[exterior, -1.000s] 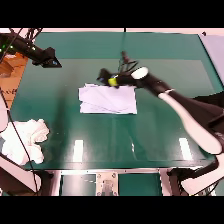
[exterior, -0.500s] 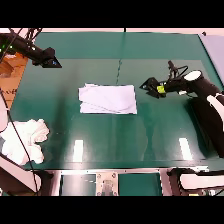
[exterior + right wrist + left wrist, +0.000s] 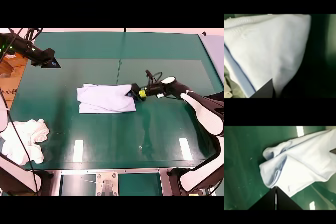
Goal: Fold the shirts.
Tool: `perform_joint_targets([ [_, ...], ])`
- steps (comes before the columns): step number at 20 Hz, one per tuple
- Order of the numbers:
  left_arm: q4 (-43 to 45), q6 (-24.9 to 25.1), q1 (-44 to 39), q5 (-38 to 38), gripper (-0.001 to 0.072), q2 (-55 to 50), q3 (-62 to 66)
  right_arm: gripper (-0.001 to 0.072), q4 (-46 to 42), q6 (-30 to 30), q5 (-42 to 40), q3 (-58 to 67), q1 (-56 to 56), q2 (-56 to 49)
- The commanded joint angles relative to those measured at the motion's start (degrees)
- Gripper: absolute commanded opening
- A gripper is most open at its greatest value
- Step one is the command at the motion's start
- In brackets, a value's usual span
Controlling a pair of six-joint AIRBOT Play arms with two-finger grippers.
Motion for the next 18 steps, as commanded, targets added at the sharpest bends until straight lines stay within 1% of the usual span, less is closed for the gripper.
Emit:
perform_joint_targets([
  [1,2.8,-0.2,0.0,-0.1,0.0024,0.0,0.1,0.001,2.2,2.0,3.1,8.3,1.5,-1.0],
  [4,3.1,-0.3,0.0,-0.5,0.0024,0.0,0.1,0.0009,0.9,4.0,6.3,16.0,-2.6,5.0],
  [5,3.1,-0.3,0.0,-0.6,0.0024,0.0,0.1,0.001,-1.0,5.4,6.7,18.1,-4.8,8.0],
  [6,3.1,-0.3,0.0,-0.7,0.0024,0.0,0.1,0.001,-4.2,8.2,7.4,20.3,-7.7,11.2],
  [9,3.1,-0.3,0.0,-1.0,0.0025,0.0,0.1,0.001,-15.3,19.7,12.0,25.4,-20.0,18.2],
  [12,3.0,-0.3,0.0,-1.2,0.0024,0.0,0.1,0.0009,-18.1,25.3,16.0,25.6,-34.0,22.7],
  [14,3.0,-0.5,0.0,-1.2,0.0024,0.0,0.1,0.0009,-22.1,28.6,17.1,25.6,-42.0,24.9],
  [17,2.9,-1.3,0.0,-1.2,0.0025,0.0,0.1,0.001,-29.0,36.5,18.5,24.0,-53.0,27.3],
  [18,2.9,-1.3,0.0,-1.2,0.0024,0.0,0.1,0.001,-30.4,38.3,18.8,22.7,-56.1,28.2],
])
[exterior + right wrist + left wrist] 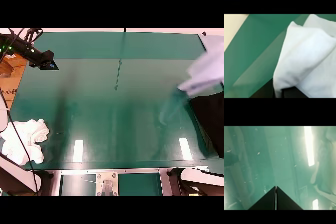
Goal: Fold the shirts.
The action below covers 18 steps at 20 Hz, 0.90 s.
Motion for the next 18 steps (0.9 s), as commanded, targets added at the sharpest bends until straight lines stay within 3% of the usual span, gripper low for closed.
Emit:
perform_joint_targets([
  [1,-0.1,-0.5,0.0,0.0,0.0025,0.0,0.1,0.001,-7.8,8.9,2.0,-3.0,-12.7,3.9],
  [12,-0.1,-0.5,0.0,0.0,0.0024,0.0,0.1,0.001,-18.8,10.2,5.2,-26.9,-34.2,15.7],
  [17,-0.1,-0.5,0.0,0.0,0.0024,0.0,0.1,0.0013,-24.6,10.1,-0.2,-41.2,-36.6,16.8],
  [18,-0.1,-0.5,0.0,-0.1,0.0024,0.0,0.1,0.007,-24.7,10.1,-1.5,-43.7,-36.6,16.7],
])
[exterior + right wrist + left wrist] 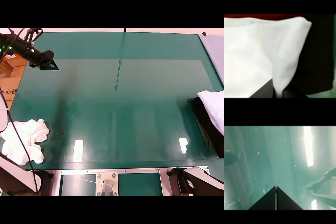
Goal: Fold the shirts.
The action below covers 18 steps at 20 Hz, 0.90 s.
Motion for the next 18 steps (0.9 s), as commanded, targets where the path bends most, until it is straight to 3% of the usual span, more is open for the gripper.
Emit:
perform_joint_targets([
  [1,0.0,0.1,0.0,0.0,0.0025,0.0,0.1,0.0339,-3.0,-1.9,-4.0,-9.4,-1.2,0.2],
  [2,0.0,0.1,0.0,0.0,0.0024,0.0,0.0,0.058,-3.2,-5.0,-3.9,-10.3,-1.3,-0.3],
  [3,-0.1,0.1,0.0,-0.1,0.0025,0.0,-0.6,0.0591,-4.3,-8.1,-2.1,-10.1,-1.7,-0.7],
  [5,-0.1,-0.1,0.0,-0.4,0.0025,0.0,-2.2,0.0587,-6.5,-8.1,3.7,-6.3,-2.8,-0.7],
  [7,-0.2,-0.6,0.0,0.0,0.0024,0.1,-2.6,0.0435,-5.7,-7.3,10.0,1.6,-1.7,-0.7],
  [9,-0.7,-1.4,0.0,0.4,0.0024,1.2,-2.3,0.0364,-3.8,-6.8,12.9,10.0,3.0,-0.7],
  [12,-0.5,-1.3,-0.3,1.5,0.0023,5.5,-2.7,0.0012,-1.9,-6.2,11.9,17.7,15.5,-0.7],
  [15,0.0,-1.3,-0.3,0.4,0.0023,11.5,-6.6,0.0011,-1.9,-7.0,10.1,16.7,31.0,-0.6],
  [18,2.7,-0.3,-0.3,1.0,0.0022,21.2,-18.9,0.0009,-1.9,-9.5,8.5,12.7,46.6,-0.3],
])
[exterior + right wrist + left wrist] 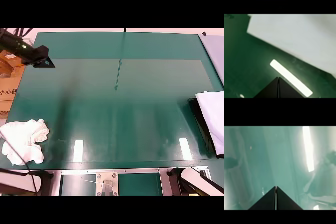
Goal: Fold the shirts.
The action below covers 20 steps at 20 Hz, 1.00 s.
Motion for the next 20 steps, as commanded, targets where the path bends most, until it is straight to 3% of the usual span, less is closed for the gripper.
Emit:
perform_joint_targets([
  [1,3.4,1.1,0.0,1.8,0.0022,11.5,-14.2,0.0009,0.1,-2.4,-2.6,-4.0,17.8,1.1],
  [6,8.3,4.3,0.0,9.4,0.0022,33.1,-45.8,0.001,0.2,-0.2,-12.7,-20.4,40.9,8.1],
  [9,8.3,5.7,0.0,11.9,0.0022,41.2,-57.2,0.0011,0.2,3.3,-18.6,-23.7,52.5,9.1],
  [12,8.3,5.8,0.0,11.7,0.0024,42.2,-59.8,0.0011,0.3,3.5,-24.1,-23.7,58.0,9.0],
  [20,7.8,5.3,0.0,12.2,0.0025,42.2,-59.8,0.0011,0.9,3.5,-24.0,-23.7,59.3,9.0],
])
